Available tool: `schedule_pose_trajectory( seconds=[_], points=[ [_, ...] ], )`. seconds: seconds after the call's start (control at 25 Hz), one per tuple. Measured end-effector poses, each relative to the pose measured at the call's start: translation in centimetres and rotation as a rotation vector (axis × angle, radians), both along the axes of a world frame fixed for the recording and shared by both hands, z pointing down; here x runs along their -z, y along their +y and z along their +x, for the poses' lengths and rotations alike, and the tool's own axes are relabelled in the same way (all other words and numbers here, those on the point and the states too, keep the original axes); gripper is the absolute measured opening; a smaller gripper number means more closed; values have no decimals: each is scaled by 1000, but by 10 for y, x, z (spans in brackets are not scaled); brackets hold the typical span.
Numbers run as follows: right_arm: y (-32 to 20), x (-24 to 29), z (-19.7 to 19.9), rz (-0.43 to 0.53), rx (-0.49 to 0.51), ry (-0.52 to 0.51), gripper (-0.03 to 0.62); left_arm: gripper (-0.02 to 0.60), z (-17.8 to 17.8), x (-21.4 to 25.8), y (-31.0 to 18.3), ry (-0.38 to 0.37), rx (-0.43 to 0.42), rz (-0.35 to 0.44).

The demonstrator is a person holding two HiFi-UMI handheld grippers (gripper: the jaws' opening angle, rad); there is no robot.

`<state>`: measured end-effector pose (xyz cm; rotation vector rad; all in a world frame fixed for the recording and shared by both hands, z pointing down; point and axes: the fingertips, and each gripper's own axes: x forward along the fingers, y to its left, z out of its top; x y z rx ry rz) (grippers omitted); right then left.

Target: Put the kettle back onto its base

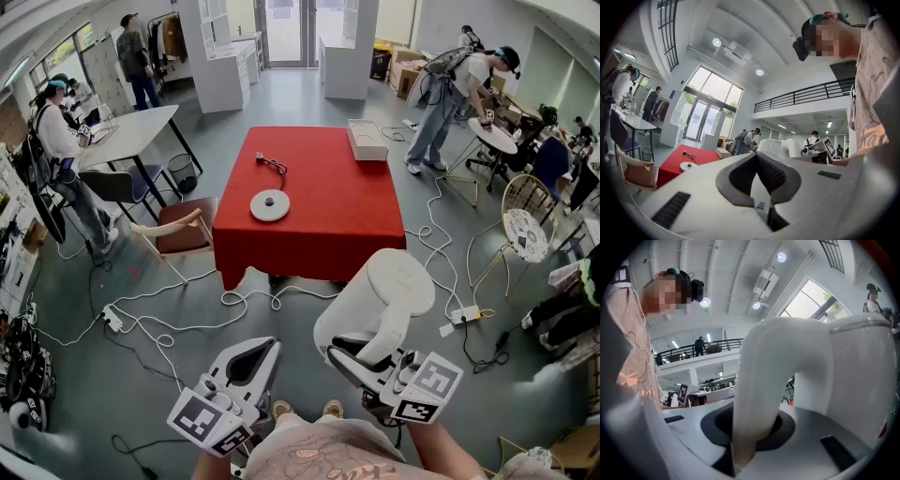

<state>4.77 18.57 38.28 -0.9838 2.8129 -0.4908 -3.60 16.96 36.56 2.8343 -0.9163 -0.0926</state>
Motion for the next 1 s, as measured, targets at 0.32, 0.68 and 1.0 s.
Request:
schedule_pose_trajectory(
  seconds=[0.32,0.68,1.0],
  points=[
    [0,0,9,-4,17,-43,72,-2,4,-6,3,-13,6,-10],
    [4,1,25,10,63,-39,72,-2,12,-16,8,-23,62,-9],
    [3,-5,40,12,91,-33,72,-2,28,-27,14,-33,80,-19]
  ],
)
